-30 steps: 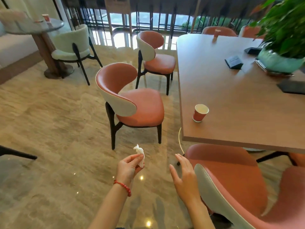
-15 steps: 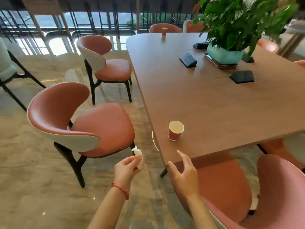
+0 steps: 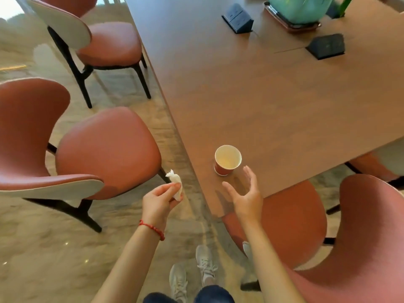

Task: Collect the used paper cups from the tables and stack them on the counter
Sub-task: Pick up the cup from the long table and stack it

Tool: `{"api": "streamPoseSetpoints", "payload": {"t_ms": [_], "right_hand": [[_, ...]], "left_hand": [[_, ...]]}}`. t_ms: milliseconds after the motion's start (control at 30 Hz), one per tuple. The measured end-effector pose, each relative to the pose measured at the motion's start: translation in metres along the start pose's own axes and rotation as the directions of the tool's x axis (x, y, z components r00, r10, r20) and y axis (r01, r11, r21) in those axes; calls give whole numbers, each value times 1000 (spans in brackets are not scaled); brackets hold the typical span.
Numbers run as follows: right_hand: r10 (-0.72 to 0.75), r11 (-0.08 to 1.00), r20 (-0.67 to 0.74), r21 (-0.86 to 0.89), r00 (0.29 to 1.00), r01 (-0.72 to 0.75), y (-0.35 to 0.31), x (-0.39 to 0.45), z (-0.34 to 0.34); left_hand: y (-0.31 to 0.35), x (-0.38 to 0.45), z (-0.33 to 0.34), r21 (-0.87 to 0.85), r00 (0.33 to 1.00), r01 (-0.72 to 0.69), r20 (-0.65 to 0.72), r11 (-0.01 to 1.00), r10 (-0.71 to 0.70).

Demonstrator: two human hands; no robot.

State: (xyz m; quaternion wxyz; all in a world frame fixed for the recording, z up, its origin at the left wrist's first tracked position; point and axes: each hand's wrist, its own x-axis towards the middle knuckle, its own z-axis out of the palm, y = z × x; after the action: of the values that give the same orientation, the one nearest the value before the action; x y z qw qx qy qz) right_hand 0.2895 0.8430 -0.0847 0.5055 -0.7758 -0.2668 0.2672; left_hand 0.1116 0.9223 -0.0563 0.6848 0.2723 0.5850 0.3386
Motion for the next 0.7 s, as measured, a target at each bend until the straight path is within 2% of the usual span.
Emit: {"api": "streamPoseSetpoints", "payload": {"t_ms": [233,700], "right_hand": [[26,998,83,55,996,-31,27,46,19],[-106,994,65,33,992,104,36,71,35]], "left_hand": [[-9,31,23,-18,999,22,-27,1000,-23],[-14,51,39,-45,992,103,-72,994,-106]]}}
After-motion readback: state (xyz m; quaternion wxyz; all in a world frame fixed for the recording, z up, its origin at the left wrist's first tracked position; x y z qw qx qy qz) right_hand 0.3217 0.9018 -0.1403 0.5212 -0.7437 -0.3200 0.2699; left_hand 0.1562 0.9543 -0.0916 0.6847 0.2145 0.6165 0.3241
